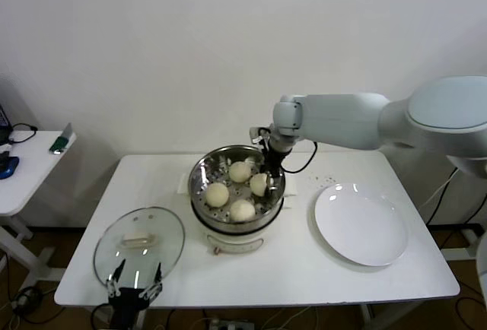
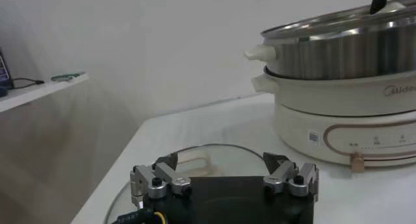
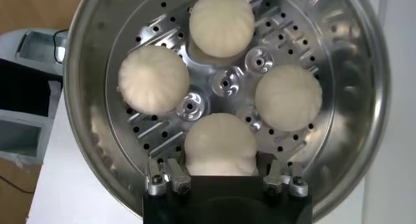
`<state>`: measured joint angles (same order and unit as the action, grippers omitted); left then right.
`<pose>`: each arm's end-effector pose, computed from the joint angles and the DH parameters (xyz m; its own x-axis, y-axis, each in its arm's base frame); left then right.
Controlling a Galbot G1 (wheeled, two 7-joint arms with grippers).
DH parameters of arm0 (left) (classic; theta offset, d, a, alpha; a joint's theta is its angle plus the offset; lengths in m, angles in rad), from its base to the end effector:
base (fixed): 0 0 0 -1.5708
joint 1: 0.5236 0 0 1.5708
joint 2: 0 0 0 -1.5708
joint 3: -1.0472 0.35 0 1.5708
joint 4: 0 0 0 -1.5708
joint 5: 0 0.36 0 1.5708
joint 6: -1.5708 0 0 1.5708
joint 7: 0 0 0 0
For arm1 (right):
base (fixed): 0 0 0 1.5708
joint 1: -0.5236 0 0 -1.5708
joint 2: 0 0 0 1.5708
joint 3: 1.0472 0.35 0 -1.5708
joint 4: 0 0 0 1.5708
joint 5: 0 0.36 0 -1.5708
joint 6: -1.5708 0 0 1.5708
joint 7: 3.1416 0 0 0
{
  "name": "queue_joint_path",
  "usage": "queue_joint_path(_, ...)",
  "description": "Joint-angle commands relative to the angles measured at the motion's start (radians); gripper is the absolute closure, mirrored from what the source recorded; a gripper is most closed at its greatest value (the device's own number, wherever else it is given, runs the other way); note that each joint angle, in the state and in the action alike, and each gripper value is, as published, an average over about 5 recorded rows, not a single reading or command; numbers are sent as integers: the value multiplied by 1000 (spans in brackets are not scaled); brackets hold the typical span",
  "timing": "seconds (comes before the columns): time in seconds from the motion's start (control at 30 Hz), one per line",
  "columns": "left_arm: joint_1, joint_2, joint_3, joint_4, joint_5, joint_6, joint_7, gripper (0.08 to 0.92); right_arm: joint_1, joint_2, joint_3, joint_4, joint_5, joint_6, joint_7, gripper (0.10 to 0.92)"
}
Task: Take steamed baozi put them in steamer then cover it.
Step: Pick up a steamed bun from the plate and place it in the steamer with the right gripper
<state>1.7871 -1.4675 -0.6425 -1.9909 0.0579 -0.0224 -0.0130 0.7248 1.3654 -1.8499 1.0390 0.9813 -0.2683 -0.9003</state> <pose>0.1075 0.0597 -0.3663 -0.9572 -0.0739 0.2797 -0.0131 0.9769 0.2134 0.5985 0.1024 -0.1057 -0.0520 -0.1776 0.9827 -0.9843 -0.1574 -0.0805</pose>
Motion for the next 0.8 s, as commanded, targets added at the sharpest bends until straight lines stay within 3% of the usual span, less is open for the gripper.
queue_joint_path(0.03, -4, -1, 1, 2, 3, 1, 0, 177, -39, 15, 5, -1, -15, -15, 28, 328)
queue_joint_path(0.3, -2, 0, -4, -1, 4, 1, 0, 177, -16, 4, 29, 7, -18, -28, -1, 209)
queue_joint_path(0.63, 2, -1, -8, -7, 7, 0, -1, 177, 56, -77, 89, 31, -24, -14, -56, 202)
queue_joint_path(0.8, 4, -1, -11, -12, 16, 0, -3, 177, 55, -174, 185, 36, -31, 36, -3, 203)
